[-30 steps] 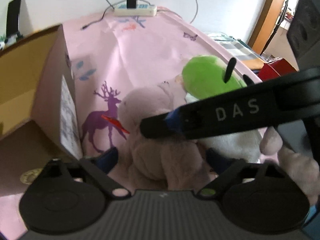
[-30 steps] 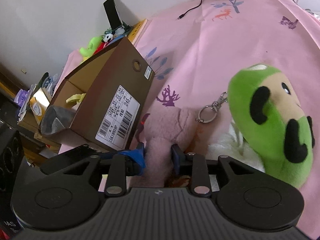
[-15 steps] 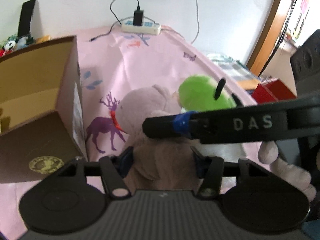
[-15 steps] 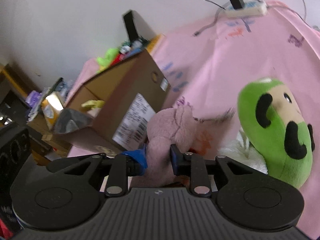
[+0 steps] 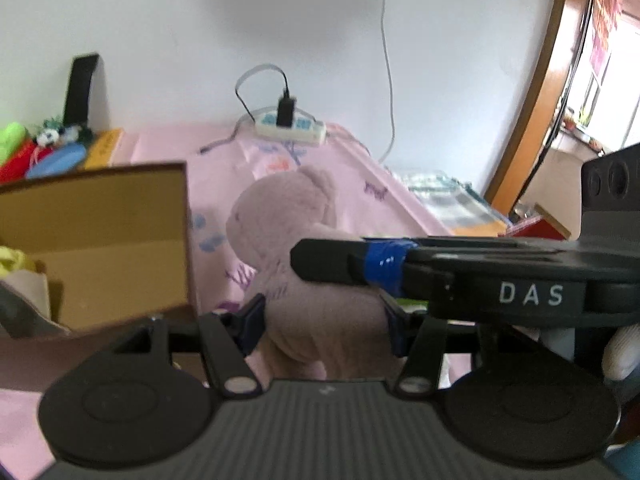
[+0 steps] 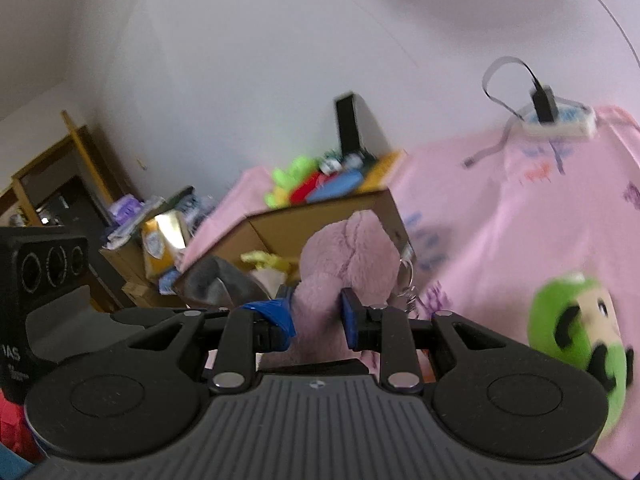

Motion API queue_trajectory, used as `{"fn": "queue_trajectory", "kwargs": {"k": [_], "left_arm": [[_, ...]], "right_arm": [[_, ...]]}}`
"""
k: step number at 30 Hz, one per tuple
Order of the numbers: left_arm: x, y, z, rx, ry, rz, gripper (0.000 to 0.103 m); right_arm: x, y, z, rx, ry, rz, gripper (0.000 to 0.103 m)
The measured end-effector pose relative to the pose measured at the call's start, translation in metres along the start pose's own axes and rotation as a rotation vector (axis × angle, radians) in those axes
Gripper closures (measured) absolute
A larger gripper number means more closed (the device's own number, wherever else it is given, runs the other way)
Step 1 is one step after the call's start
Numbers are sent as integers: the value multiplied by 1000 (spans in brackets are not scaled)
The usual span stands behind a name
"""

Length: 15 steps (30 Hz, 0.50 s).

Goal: Organize soft objects
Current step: 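Carry the pink teddy bear into the box and open the right gripper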

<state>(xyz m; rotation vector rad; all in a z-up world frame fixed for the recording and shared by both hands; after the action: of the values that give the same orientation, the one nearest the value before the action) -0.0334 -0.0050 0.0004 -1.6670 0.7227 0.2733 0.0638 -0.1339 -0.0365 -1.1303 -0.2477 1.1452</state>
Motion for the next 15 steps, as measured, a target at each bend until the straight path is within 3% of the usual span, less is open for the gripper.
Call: {"fn": "queue_trajectory", "kwargs": {"k": [7,15], "left_arm": [[-34,-27,26,2,-15,-111,47],[-65,-66,90,38,-49,-207,50]], "right_arm": [[14,-29,28,-35,-57,-80,95],[60,-65,73,-57,-97,-152,95]]}}
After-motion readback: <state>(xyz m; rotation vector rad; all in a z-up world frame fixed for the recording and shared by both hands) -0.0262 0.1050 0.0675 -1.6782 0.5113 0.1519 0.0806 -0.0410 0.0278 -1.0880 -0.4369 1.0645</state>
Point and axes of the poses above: each gripper's, at about its wrist camera, not at the fingertips, and x roughly the way its jaws point, z to its left, y to its underside, the point moved 2 cm from there along x, roughly the way its jaws point, and after that the axes turned 4 degrees about y, right-handed, at the moved point
